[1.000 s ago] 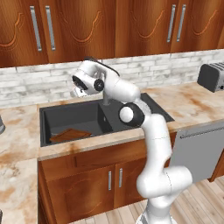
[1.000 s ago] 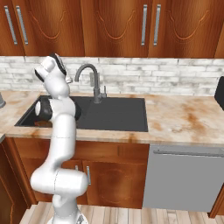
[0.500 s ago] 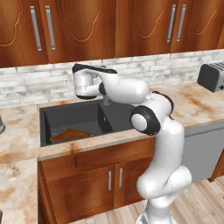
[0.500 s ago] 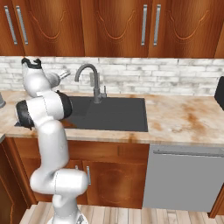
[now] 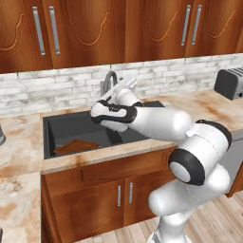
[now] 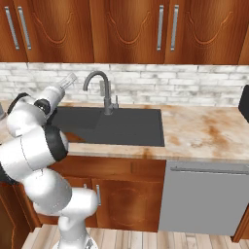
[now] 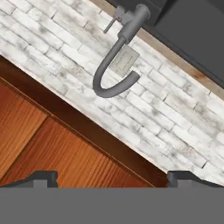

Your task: Move the cutting board and knife to the sink. Then move spray from the cabinet to the counter.

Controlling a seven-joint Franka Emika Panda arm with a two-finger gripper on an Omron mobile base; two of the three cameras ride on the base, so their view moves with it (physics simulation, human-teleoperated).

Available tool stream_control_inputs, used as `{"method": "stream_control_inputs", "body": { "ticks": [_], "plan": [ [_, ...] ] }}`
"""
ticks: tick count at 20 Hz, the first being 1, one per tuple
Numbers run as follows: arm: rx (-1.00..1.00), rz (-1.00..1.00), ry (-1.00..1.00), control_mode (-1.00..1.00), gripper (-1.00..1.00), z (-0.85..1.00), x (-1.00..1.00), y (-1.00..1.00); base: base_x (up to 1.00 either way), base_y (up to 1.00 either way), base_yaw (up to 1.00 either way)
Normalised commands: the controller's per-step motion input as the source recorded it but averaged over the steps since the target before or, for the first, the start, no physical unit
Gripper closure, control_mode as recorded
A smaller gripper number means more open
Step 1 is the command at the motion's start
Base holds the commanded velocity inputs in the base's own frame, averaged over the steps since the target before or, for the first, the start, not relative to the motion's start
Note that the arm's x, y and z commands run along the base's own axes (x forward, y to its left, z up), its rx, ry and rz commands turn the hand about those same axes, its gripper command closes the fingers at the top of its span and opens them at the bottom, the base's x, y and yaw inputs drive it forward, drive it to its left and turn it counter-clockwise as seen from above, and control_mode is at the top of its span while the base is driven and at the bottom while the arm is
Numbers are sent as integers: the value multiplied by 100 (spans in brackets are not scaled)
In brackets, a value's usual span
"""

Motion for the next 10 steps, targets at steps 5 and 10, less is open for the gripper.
{"method": "stream_control_inputs", "body": {
  "ticks": [5, 10],
  "plan": [
    [0, -1, -24, -100, -100, 35, -100, -40, 0, 0, 0],
    [0, -6, -10, -100, -100, 75, -100, -36, 0, 0, 0]
  ]
}}
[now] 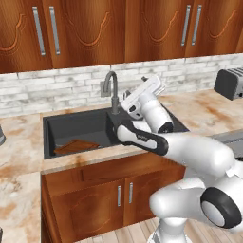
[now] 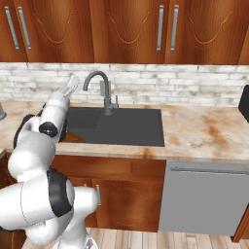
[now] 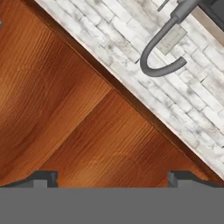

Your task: Move the cutting board and knife to the sink. Then move spray from the cabinet to the counter.

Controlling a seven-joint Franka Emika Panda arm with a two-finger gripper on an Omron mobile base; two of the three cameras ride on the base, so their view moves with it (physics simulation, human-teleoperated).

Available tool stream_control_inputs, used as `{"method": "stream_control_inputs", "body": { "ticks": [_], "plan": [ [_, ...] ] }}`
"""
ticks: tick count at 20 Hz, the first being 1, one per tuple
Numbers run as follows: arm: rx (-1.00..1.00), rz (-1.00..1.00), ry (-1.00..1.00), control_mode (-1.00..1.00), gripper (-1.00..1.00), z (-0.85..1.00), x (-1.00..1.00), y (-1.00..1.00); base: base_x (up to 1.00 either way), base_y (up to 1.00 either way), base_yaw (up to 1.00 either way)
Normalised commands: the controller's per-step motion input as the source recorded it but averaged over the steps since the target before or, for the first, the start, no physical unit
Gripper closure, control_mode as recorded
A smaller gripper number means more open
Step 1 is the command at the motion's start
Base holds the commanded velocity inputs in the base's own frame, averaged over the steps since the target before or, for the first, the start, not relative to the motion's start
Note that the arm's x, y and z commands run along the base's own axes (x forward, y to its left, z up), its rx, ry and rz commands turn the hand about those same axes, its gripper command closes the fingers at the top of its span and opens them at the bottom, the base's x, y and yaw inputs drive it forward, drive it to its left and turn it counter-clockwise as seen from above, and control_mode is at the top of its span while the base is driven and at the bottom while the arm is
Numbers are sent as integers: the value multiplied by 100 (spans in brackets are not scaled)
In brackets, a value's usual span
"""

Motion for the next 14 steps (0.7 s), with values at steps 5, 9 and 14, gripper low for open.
{"method": "stream_control_inputs", "body": {
  "ticks": [5, 9, 14],
  "plan": [
    [0, -11, 0, -100, -100, 72, -100, -44, 0, 0, 0],
    [0, -12, 2, -100, -100, 80, -100, -35, 0, 0, 0],
    [0, -9, 9, -100, -100, 100, -100, -24, 0, 0, 0]
  ]
}}
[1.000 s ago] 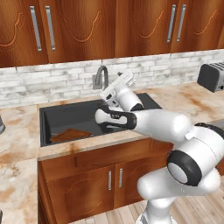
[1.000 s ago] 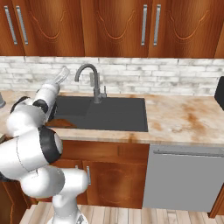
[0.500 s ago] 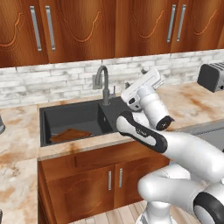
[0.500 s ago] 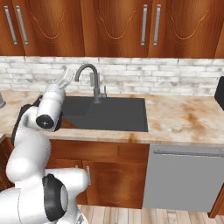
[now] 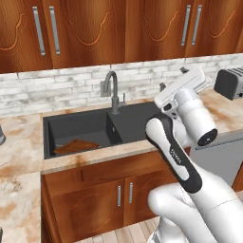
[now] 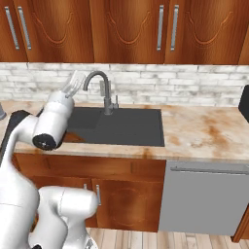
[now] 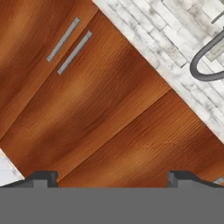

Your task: Move the cutting board and knife to the sink. Then move spray from the cabinet to the counter.

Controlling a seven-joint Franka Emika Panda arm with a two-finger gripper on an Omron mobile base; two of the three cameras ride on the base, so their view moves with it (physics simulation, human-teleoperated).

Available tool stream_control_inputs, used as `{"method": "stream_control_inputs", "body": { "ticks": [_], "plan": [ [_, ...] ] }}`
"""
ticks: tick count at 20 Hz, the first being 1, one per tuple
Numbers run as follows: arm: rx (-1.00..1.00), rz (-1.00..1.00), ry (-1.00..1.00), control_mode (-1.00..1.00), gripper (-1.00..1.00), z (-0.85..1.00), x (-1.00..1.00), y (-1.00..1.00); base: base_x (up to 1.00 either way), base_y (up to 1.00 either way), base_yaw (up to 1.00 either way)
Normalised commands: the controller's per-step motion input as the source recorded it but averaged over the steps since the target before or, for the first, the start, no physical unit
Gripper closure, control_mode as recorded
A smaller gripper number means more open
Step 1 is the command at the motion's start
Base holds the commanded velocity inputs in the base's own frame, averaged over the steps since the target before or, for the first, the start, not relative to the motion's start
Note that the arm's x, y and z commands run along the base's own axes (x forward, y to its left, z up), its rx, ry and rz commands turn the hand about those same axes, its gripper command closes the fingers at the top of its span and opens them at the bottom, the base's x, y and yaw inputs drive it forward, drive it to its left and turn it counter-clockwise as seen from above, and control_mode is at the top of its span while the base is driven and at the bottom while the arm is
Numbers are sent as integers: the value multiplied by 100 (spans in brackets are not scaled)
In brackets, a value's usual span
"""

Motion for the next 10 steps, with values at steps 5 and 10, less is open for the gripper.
{"method": "stream_control_inputs", "body": {
  "ticks": [5, 10],
  "plan": [
    [0, -8, 27, -100, -100, 91, -92, -21, 0, 0, 0],
    [-1, -9, 33, -100, -100, 18, -99, -15, 0, 0, 0]
  ]
}}
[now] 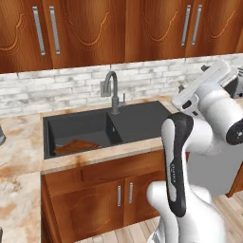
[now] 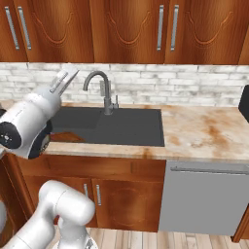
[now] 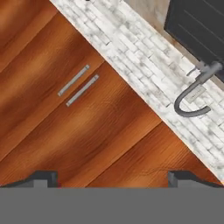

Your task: Move the cutting board and knife to the sink. Then move spray from the cabinet to the counter.

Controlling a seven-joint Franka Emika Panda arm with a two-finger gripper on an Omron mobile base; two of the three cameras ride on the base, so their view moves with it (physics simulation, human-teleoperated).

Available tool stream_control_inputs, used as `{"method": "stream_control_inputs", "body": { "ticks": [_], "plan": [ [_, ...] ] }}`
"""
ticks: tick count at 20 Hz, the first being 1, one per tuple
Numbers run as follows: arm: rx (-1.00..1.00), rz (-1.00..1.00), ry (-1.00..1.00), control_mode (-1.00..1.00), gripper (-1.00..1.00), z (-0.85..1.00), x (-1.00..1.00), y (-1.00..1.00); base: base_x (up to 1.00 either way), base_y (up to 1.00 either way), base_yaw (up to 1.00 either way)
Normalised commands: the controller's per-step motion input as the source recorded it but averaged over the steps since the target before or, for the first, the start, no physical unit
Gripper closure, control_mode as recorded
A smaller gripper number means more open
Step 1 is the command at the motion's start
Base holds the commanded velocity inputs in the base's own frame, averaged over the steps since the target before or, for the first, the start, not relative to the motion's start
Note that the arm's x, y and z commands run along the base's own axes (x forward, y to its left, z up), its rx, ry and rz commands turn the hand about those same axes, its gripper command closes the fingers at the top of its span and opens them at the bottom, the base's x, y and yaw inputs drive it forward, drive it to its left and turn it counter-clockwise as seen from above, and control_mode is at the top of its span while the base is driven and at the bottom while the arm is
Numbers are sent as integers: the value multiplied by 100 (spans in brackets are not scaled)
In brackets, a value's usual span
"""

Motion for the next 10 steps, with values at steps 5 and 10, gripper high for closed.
{"method": "stream_control_inputs", "body": {
  "ticks": [5, 10],
  "plan": [
    [-4, -3, 60, -100, -100, 24, -65, -8, 0, 0, 0],
    [-2, 0, 59, -100, -100, 22, -34, 0, 0, 0, 0]
  ]
}}
